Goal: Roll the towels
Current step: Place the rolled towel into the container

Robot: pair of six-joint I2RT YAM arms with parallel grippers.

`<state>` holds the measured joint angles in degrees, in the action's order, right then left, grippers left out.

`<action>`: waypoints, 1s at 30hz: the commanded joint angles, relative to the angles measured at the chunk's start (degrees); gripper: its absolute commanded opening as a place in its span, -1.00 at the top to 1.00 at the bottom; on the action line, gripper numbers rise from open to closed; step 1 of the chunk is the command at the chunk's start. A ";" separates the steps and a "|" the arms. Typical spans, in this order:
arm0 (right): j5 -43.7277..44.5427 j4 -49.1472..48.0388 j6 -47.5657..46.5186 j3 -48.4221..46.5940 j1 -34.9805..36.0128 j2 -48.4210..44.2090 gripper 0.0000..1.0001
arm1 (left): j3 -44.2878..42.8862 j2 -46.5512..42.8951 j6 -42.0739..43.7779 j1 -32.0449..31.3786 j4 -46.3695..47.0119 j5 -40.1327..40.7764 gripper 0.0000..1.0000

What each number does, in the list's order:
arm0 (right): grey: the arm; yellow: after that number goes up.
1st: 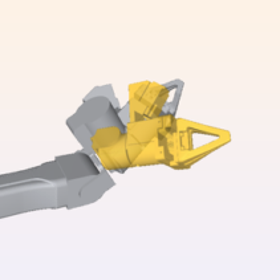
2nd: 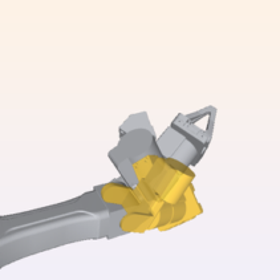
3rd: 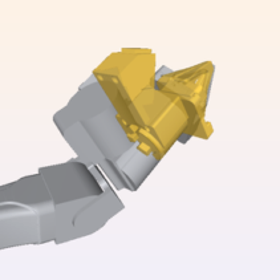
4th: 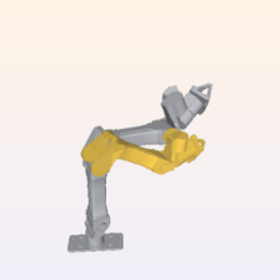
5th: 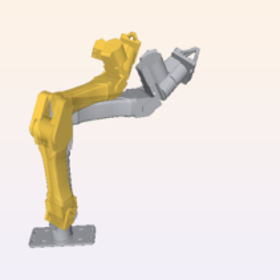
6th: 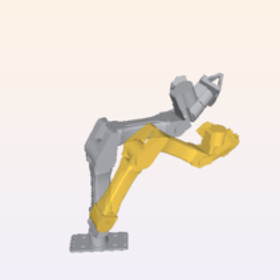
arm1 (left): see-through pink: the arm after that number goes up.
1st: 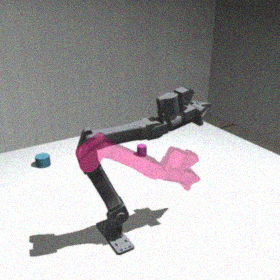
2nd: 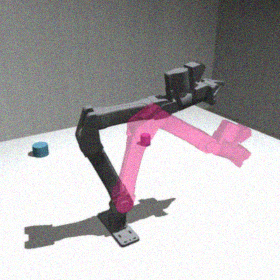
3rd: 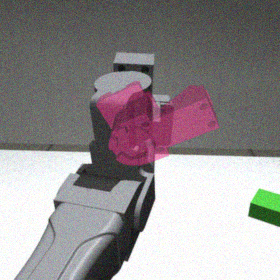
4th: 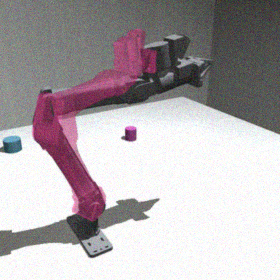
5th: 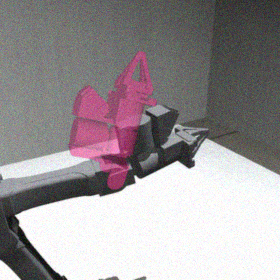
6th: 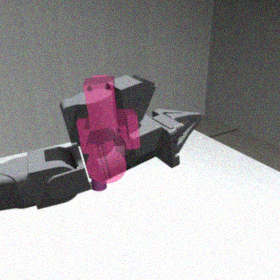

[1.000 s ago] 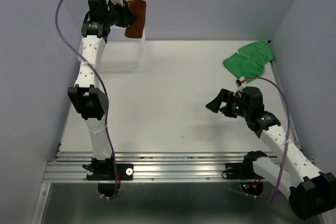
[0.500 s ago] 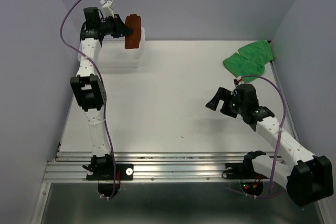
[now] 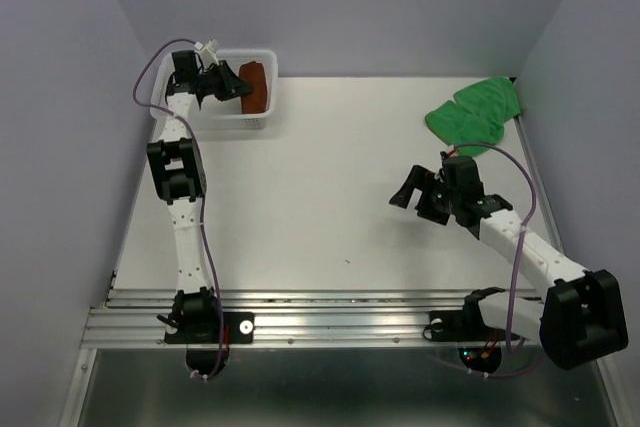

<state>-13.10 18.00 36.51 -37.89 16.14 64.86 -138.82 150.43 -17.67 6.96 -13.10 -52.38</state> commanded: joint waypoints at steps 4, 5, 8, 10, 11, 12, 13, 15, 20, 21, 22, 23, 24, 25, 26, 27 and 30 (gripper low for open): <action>1.68 -0.95 1.19 -2.63 -0.15 1.49 -1.00 | -6.19 -1.02 -0.17 1.21 3.70 4.91 1.00; 1.59 -0.95 1.19 -2.72 -0.15 1.93 -1.00 | -6.20 -0.76 0.26 1.13 3.70 5.35 1.00; 2.12 -0.95 1.28 -2.72 -0.15 2.55 -1.00 | -7.60 0.82 2.36 0.60 1.69 7.81 1.00; 2.20 -0.95 1.37 -2.89 -0.15 2.99 -1.00 | -8.13 1.62 3.78 -0.01 -0.43 9.65 1.00; 2.20 -0.95 1.46 -2.89 -0.15 3.17 -1.00 | -8.13 1.79 4.74 -0.19 -0.78 9.93 1.00; 2.20 -0.95 1.46 -2.98 -0.15 3.51 -1.00 | -8.30 2.14 5.01 -0.28 -1.65 11.23 1.00; 2.20 -0.95 1.54 -2.89 -0.15 3.69 -1.00 | -8.22 2.23 5.36 -0.37 -1.84 11.42 1.00; 2.29 -1.12 1.72 -2.98 -0.15 3.87 -1.00 | -8.30 2.50 5.36 -0.37 -1.92 12.21 1.00; 2.12 -1.74 2.07 -2.80 -0.15 4.48 -1.00 | -8.30 2.94 5.19 -0.28 -1.84 14.06 1.00; 2.12 -1.83 2.07 -2.72 -0.15 4.49 -1.00 | -8.22 3.11 5.02 -0.28 -1.66 14.41 1.00; 2.03 -1.83 2.16 -2.72 -0.15 4.66 -1.00 | -8.13 3.20 4.84 -0.37 -1.58 14.41 1.00; 2.03 -1.91 2.16 -2.72 -0.15 4.92 -1.00 | -8.13 3.29 4.75 -0.37 -1.49 14.50 0.99; 2.03 -1.83 2.16 -2.63 -0.15 5.01 -1.00 | -8.04 3.55 4.75 -0.28 -1.31 14.59 0.88; 2.03 -1.91 2.16 -2.63 -0.15 5.19 -1.00 | -7.95 3.55 4.40 -0.28 -1.22 14.85 0.80; 2.12 -1.92 2.16 -2.63 -0.15 5.36 -1.00 | -7.95 3.64 4.49 -0.28 -1.31 15.02 0.71; 2.12 -1.92 2.07 -2.63 -0.15 5.45 -1.00 | -7.87 3.64 4.49 -0.28 -1.40 15.29 0.62; 2.12 -2.18 2.07 -2.72 -0.15 5.98 -1.00 | -7.52 3.03 5.10 -0.19 -1.48 15.82 0.27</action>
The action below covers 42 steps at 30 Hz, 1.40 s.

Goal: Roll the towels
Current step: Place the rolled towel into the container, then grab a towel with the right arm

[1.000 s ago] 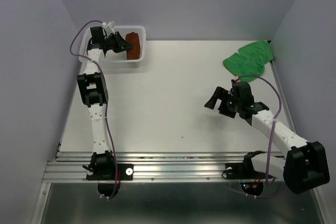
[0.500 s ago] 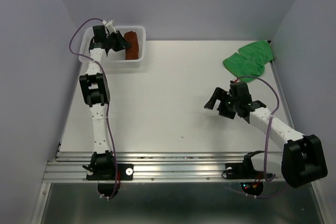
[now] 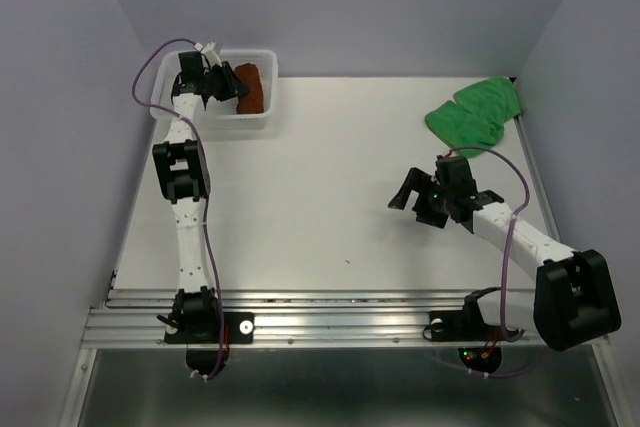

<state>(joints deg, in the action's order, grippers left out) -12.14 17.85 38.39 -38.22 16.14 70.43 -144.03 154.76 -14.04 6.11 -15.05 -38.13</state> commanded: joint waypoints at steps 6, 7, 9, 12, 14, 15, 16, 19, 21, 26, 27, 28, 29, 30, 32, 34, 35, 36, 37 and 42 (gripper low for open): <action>0.19 -2.82 0.19 -2.30 -0.15 1.28 -1.00 | -0.55 -4.02 2.27 0.66 1.07 0.26 -0.23; 0.10 -2.90 0.19 -2.21 -0.15 1.28 -1.00 | -0.55 -4.29 2.09 0.66 0.99 -0.19 -0.24; -0.42 -3.34 0.11 -2.04 -0.15 1.28 -1.00 | -0.55 -4.90 1.83 0.57 1.07 -1.15 -0.27; -0.86 -3.52 -0.07 -2.12 -0.15 0.93 -1.00 | -0.11 -6.57 1.13 0.66 1.69 -2.47 -0.28; -1.22 -3.69 -0.25 -2.21 -0.15 0.58 -1.00 | 0.15 -7.80 0.42 0.66 1.86 -3.44 -0.32; -1.39 -3.70 -0.51 -2.47 -0.15 0.49 -1.00 | 0.32 -8.68 0.16 0.57 2.21 -4.05 -0.38; -1.48 -3.78 -0.51 -2.65 -0.15 0.32 -1.00 | 0.50 -9.12 -0.37 0.57 2.30 -4.23 -0.39; -1.92 -3.70 -0.86 -3.26 -0.15 -0.03 -1.00 | 1.02 -11.05 -0.72 0.66 2.30 -4.23 -0.82; -2.18 -3.78 -1.04 -3.53 -0.15 -0.56 -1.00 | 1.38 -12.54 -0.98 0.66 2.39 -3.62 -0.98; -2.27 -3.70 -1.48 -4.23 -0.15 -2.14 -1.00 | 1.91 -15.01 -1.69 1.01 1.86 -3.44 -0.98; -1.84 -3.70 -1.48 -4.41 -0.15 -2.58 -1.00 | 1.99 -15.88 -1.86 1.01 1.52 -3.88 -0.98; -1.40 -3.78 -1.39 -4.67 -0.15 -2.84 -1.00 | 2.26 -16.33 -1.87 1.01 1.25 -3.97 -0.98; -0.61 -3.70 -1.22 -4.93 -0.15 -3.02 -1.00 | 2.35 -16.85 -1.87 1.01 0.90 -3.97 -0.98; 1.14 -3.61 -1.21 -5.81 -0.15 -3.02 -1.00 | 2.52 -18.16 -1.95 1.01 0.03 -3.45 -0.98; 3.08 -3.35 -1.65 -7.48 -0.15 -2.50 -1.00 | 3.84 -20.01 -2.21 1.01 -0.68 -2.92 -0.98; 8.95 -1.42 -2.88 -12.13 -0.15 -1.62 -1.00 | 6.82 -24.05 -2.30 1.01 -2.17 -0.99 -0.98; 11.59 0.16 -3.49 -13.88 -0.15 -0.31 -1.00 | 8.31 -25.98 -2.30 0.92 -3.31 0.24 -0.98; 15.01 0.87 -3.85 -15.73 -0.75 0.49 -1.00 | 10.59 -28.09 -2.57 0.75 -3.49 1.99 -0.98; 20.70 1.40 -4.11 -19.23 -0.76 1.54 -1.00 | 16.00 -33.15 -3.00 0.22 -3.67 7.05 -0.98; 34.00 4.13 -8.92 -31.54 -6.10 12.06 -1.00 | 42.08 -54.85 -6.25 -4.51 2.01 25.70 -0.98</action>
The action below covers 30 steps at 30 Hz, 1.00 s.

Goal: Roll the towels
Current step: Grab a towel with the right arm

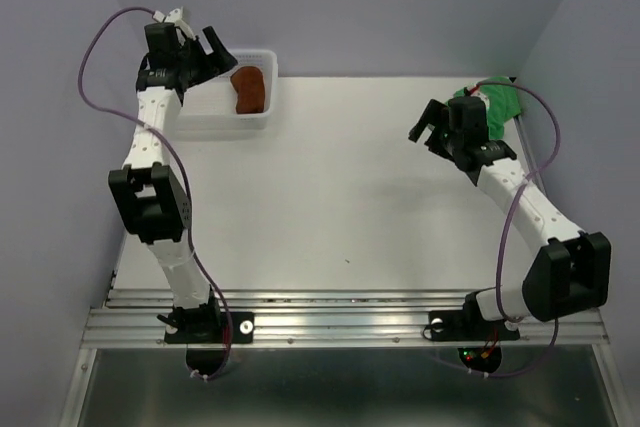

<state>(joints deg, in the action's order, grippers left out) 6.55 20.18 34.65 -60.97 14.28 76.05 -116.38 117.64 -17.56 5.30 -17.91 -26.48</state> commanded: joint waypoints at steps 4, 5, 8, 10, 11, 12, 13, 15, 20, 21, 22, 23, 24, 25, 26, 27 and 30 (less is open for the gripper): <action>21.99 1.79 -16.52 -15.83 -7.94 16.72 -1.00 | 33.34 -31.11 -9.58 -4.95 13.22 15.23 -0.98; 22.37 1.70 -18.90 -18.89 -8.56 18.68 -1.00 | 36.19 -33.25 -10.38 -5.21 14.65 15.32 -0.98; 20.71 1.79 -26.20 -22.87 -12.34 25.88 -1.00 | 43.94 -39.50 -11.35 -8.90 16.33 18.64 -0.98; 17.30 2.05 -28.06 -25.86 -15.67 31.49 -0.99 | 47.80 -42.31 -12.31 -10.66 16.42 19.71 -0.98; 14.58 2.57 -29.02 -27.00 -16.47 33.18 -0.98 | 48.87 -43.19 -12.41 -11.01 16.68 19.28 -0.98; 12.89 2.84 -30.42 -28.75 -17.00 34.76 -0.97 | 49.92 -44.25 -12.67 -11.36 16.86 18.75 -0.98; 10.62 3.36 -31.22 -29.81 -17.01 36.34 -0.96 | 51.76 -44.69 -13.46 -11.45 16.94 18.40 -0.98; 10.94 5.47 -31.67 -31.92 -17.71 40.13 -0.93 | 53.26 -45.57 -13.99 -11.54 17.21 17.43 -0.98; 4.98 5.39 -32.11 -35.26 -18.85 46.10 -0.50 | 59.93 -47.15 -15.48 -12.59 19.13 14.97 -0.98; 4.62 5.48 -32.11 -36.05 -18.85 46.12 -0.30 | 60.91 -47.33 -15.66 -12.77 19.32 14.88 -0.98; 4.62 6.00 -31.67 -36.93 -18.85 47.77 0.02 | 61.70 -47.59 -15.83 -12.86 19.23 14.18 -0.98; 4.27 6.53 -31.40 -37.81 -18.85 48.13 0.52 | 63.19 -47.86 -16.01 -12.86 19.14 13.65 -0.98; 3.74 6.53 -30.71 -38.34 -18.85 47.70 0.74 | 63.90 -48.47 -16.01 -12.95 18.88 13.21 -0.98; 1.91 6.53 -30.44 -38.43 -18.85 47.00 0.89 | 64.78 -48.91 -16.10 -12.95 18.53 12.60 -0.98; 0.41 6.53 -30.00 -38.35 -18.85 45.86 0.99 | 65.31 -49.44 -16.19 -13.12 18.18 12.59 -0.98; -3.95 6.53 -29.04 -38.00 -18.85 42.72 0.99 | 65.92 -50.83 -16.19 -13.30 18.00 12.51 -0.98; -12.06 6.44 -25.88 -36.94 -18.85 36.38 0.99 | 67.86 -53.39 -16.28 -13.82 15.72 12.24 -0.98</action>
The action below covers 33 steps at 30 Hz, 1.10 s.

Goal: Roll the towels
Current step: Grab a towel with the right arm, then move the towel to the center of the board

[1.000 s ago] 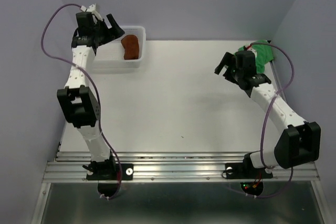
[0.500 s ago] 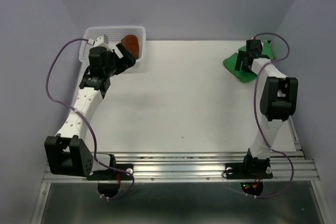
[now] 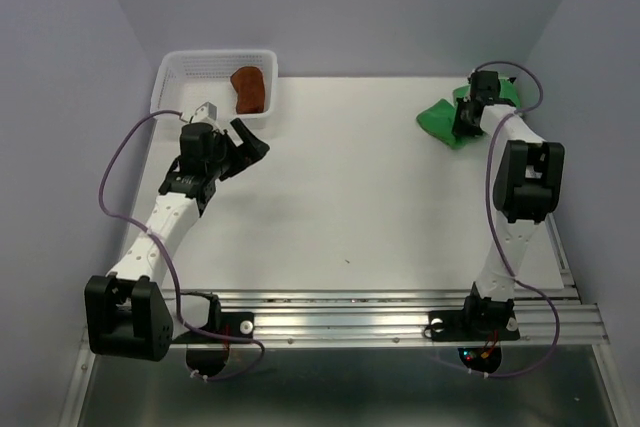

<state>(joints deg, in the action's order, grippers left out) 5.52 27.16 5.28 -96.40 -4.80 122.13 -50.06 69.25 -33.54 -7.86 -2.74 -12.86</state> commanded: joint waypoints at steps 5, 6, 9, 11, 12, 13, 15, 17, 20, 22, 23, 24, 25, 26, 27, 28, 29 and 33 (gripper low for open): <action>-31.33 2.81 8.16 -0.90 5.31 -24.61 0.95 | 5.32 -12.81 -2.40 -2.16 -2.26 -2.69 -0.98; -33.79 1.77 10.00 -0.37 6.54 -26.92 0.95 | 5.85 -15.35 -2.67 -2.25 -2.88 -3.04 -0.98; -41.71 -2.87 13.59 1.82 9.89 -34.39 0.93 | 6.82 -18.97 -3.20 -2.34 -5.68 -3.13 -0.98; -50.93 -6.14 16.94 2.97 10.42 -36.69 0.92 | 6.21 -22.13 -3.37 -2.34 -7.79 -2.26 -0.98; -53.13 -8.07 19.31 3.15 10.42 -37.39 0.92 | 5.94 -22.93 -3.29 -2.25 -8.76 -2.25 -0.98; -58.03 -9.39 20.20 3.58 10.42 -38.97 0.92 | 5.77 -24.68 -3.37 -2.25 -10.42 -1.91 -0.98; -58.61 -11.51 22.31 6.04 10.42 -40.82 0.92 | 5.41 -26.18 -3.55 -2.42 -11.93 -1.38 -0.98; -55.46 -11.51 22.67 8.32 10.42 -43.63 0.91 | 6.20 -28.20 -4.25 -2.43 -13.60 -0.50 -0.98; -48.77 -10.20 23.29 15.26 9.81 -46.71 0.85 | 7.61 -29.70 -5.04 -2.34 -14.83 -0.41 -0.98; -46.40 -9.67 23.90 22.63 8.93 -47.15 0.81 | 8.14 -29.79 -4.96 -2.43 -16.50 0.03 -0.98; -45.26 -9.67 23.99 25.53 8.06 -47.15 0.70 | 8.57 -29.53 -4.52 -2.34 -17.90 0.47 -0.98; -43.51 -9.67 23.99 28.52 7.27 -47.07 0.57 | 8.93 -29.53 -4.43 -2.34 -18.69 0.91 -0.98; -38.70 -9.58 23.64 34.46 7.26 -46.89 0.24 | 9.80 -29.27 -4.43 -2.42 -19.40 2.39 -0.98; -35.43 -8.97 23.29 37.13 7.26 -46.63 -0.08 | 10.24 -29.18 -4.95 -2.43 -20.01 3.10 -0.98; -31.92 -7.66 22.33 39.16 6.65 -46.45 -0.44 | 10.94 -28.91 -5.22 -2.43 -20.80 3.80 -0.98; -27.88 -6.43 21.54 40.40 6.64 -46.45 -0.56 | 11.56 -28.56 -5.31 -2.43 -20.99 3.81 -0.98; -20.88 -5.02 20.83 41.63 6.64 -46.80 -0.73 | 12.87 -28.39 -5.74 -2.34 -21.25 3.72 -0.98; -9.48 2.71 18.98 41.64 6.64 -53.54 -1.00 | 17.71 -28.38 -7.76 -2.51 -20.03 1.79 -0.98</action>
<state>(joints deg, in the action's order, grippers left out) -19.68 26.20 26.68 -52.80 2.20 76.75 -35.83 41.23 -39.31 -10.07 -22.48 -10.72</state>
